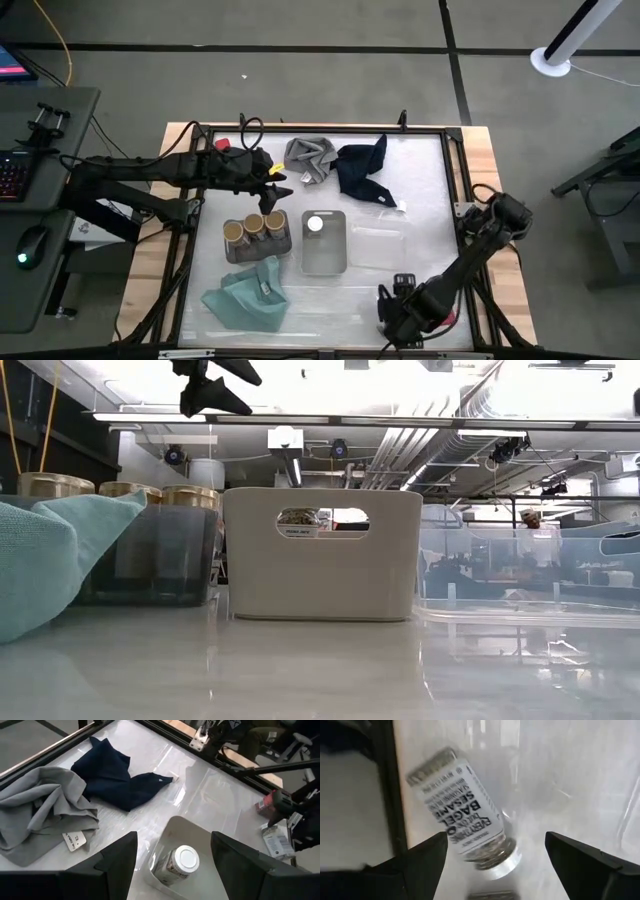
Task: Sort spices by type
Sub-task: Put the white seasoning bottle into the gray bin
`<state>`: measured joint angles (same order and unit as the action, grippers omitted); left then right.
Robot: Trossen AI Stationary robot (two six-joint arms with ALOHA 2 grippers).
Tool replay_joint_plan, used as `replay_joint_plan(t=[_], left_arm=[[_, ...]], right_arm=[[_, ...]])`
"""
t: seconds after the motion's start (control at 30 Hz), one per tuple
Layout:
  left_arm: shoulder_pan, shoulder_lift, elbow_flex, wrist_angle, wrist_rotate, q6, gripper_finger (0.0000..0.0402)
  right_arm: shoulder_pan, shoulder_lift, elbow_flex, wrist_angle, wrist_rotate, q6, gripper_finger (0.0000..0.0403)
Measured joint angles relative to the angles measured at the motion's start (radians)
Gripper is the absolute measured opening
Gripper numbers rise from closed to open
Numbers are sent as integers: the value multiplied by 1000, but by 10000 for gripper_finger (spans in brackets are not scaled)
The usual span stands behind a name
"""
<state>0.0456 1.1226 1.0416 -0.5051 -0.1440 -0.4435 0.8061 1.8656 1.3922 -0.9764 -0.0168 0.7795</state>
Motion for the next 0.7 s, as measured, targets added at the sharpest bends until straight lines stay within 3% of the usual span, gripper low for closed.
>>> replay_joint_plan(t=[0.23,0.7], left_arm=[[0,0,0,-13,0,7,239],[0,0,0,-17,-6,2,239]], right_arm=[[24,77,2,2,-31,-169,334],[25,119,0,18,53,-192,334]])
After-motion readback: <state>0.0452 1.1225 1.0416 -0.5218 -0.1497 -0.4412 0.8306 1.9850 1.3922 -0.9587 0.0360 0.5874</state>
